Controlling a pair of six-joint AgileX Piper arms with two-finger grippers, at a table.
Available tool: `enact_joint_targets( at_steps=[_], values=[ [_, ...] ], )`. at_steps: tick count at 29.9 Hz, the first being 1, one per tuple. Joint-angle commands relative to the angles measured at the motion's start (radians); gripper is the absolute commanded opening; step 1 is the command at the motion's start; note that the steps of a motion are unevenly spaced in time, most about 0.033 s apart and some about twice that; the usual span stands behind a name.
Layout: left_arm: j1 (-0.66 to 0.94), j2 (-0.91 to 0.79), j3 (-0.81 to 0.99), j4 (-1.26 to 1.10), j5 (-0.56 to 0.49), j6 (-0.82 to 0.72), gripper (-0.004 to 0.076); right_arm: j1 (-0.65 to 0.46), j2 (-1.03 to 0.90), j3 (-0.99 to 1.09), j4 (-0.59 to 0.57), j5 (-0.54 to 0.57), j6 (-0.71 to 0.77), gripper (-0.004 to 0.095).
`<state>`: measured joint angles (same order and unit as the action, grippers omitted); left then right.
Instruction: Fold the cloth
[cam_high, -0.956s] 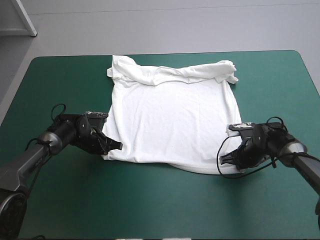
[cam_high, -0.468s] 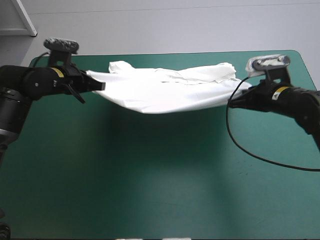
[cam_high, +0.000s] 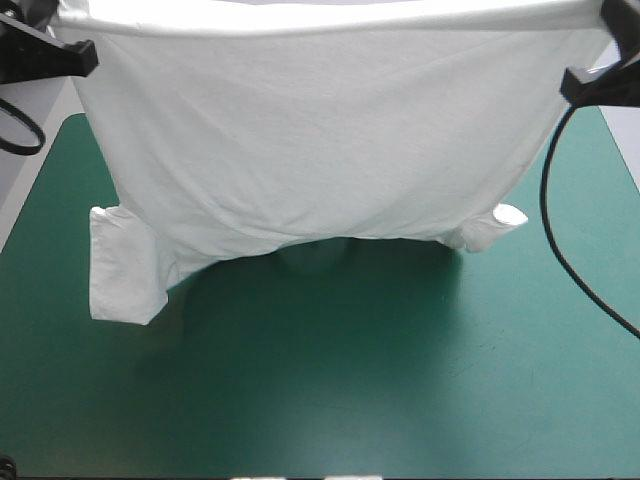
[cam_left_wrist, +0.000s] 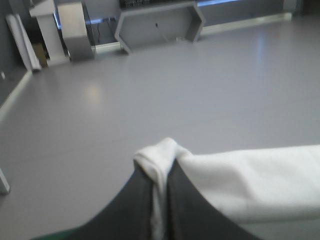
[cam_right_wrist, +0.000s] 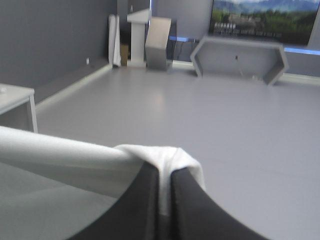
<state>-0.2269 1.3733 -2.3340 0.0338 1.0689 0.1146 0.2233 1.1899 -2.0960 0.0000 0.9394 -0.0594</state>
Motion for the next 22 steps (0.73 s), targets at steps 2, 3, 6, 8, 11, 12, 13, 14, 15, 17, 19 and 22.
enact_joint_targets(
  at_steps=[2, 3, 6, 8, 11, 12, 13, 14, 15, 17, 19, 22],
  values=[
    [-0.004, -0.024, -0.161, 0.007, -0.116, 0.041, -0.0008, 0.000, -0.020, -0.166, -0.021, -0.082, -0.041, -0.0015],
    [-0.004, -0.024, -0.192, 0.007, -0.116, 0.045, -0.0008, 0.000, -0.020, -0.196, -0.021, -0.082, -0.048, -0.0015],
    [-0.004, -0.026, -0.276, 0.022, -0.092, 0.064, -0.0008, 0.000, -0.022, -0.270, -0.014, -0.082, -0.064, -0.0015],
    [-0.004, -0.034, -0.303, 0.022, -0.082, 0.073, -0.0008, 0.000, -0.024, -0.305, -0.009, -0.081, -0.064, -0.0015],
    [-0.004, -0.054, -0.320, 0.032, -0.078, 0.090, -0.0008, 0.000, -0.026, -0.341, -0.008, -0.083, -0.072, -0.0015],
    [-0.004, -0.063, -0.320, 0.032, -0.078, 0.091, -0.0008, 0.000, -0.026, -0.343, -0.008, -0.090, -0.072, -0.0015],
    [-0.004, -0.063, -0.320, 0.032, -0.078, 0.092, -0.0008, 0.000, -0.026, -0.343, -0.008, -0.095, -0.072, -0.0015],
    [-0.004, -0.063, -0.320, 0.037, -0.078, 0.096, -0.0008, 0.000, -0.020, -0.343, -0.008, -0.105, -0.072, -0.0015],
    [-0.004, -0.063, -0.320, 0.051, -0.078, 0.095, -0.0008, 0.000, -0.015, -0.341, 0.000, -0.115, -0.072, -0.0015],
    [-0.004, -0.051, -0.302, 0.055, -0.099, 0.097, -0.0008, 0.000, 0.017, -0.339, 0.028, -0.135, -0.076, -0.0015],
    [-0.004, -0.031, -0.275, 0.055, -0.129, 0.097, -0.0008, 0.000, 0.056, -0.339, 0.056, -0.154, -0.096, -0.0015],
    [-0.004, 0.019, -0.230, 0.051, -0.176, 0.097, -0.0008, 0.000, 0.137, -0.339, 0.111, -0.195, -0.113, -0.0015]
  ],
)
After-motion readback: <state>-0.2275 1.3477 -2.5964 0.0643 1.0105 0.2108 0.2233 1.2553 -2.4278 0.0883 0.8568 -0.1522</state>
